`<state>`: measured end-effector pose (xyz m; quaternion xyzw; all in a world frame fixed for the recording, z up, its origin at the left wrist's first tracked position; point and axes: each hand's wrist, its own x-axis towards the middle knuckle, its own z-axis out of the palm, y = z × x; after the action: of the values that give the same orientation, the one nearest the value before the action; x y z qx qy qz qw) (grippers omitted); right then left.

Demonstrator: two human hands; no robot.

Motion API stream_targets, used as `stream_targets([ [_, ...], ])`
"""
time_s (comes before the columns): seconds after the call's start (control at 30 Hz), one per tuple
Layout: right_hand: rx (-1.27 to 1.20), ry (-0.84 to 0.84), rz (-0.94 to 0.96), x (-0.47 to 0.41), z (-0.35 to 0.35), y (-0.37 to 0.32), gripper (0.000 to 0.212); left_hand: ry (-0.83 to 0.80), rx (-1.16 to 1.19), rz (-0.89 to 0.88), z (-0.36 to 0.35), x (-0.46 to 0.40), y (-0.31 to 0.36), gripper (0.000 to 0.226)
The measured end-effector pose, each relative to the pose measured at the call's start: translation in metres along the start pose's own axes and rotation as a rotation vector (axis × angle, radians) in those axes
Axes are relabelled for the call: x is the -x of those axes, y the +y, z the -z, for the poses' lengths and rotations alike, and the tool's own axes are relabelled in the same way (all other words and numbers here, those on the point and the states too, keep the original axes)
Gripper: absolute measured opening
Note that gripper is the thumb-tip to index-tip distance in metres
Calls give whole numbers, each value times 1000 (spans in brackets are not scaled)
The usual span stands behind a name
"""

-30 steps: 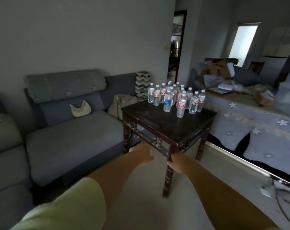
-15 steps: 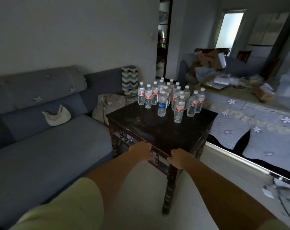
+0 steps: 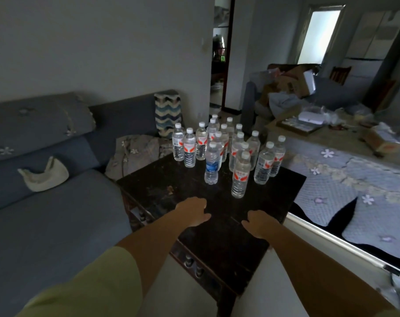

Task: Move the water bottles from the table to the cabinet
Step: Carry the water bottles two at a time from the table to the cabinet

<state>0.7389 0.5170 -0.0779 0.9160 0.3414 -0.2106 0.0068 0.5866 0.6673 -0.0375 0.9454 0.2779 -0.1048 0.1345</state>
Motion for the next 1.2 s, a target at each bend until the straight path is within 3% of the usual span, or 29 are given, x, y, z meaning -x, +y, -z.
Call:
stream_targets([
  [0.27, -131, 10, -64, -84, 10, 11, 51, -35, 64, -33, 0, -105, -10, 48],
  [0.37, -230, 96, -118, -131, 17, 13, 62, -58, 123, -27, 0, -161, -26, 54],
  [0.5, -570, 222, -191, -180, 20, 12, 98, -44, 258, 2, 1, -232, -48, 66],
  [0.57, -790, 287, -192, -205, 19, 13, 104, -19, 383, 16, 2, -265, -54, 75],
  [0.7, -1104, 406, -187, -249, 0, 9, 90, 23, 705, 62, -22, -335, -68, 110],
  [0.87, -1175, 476, -305, -262, -5, -12, 82, 65, 960, 78, -21, -359, -58, 83],
  [1.03, -1133, 518, -307, -272, -6, -14, 76, 49, 992, 124, -32, -382, -58, 83],
  [1.2, -1155, 522, -332, -267, -6, -16, 74, -9, 949, 55, -29, -385, -61, 79],
])
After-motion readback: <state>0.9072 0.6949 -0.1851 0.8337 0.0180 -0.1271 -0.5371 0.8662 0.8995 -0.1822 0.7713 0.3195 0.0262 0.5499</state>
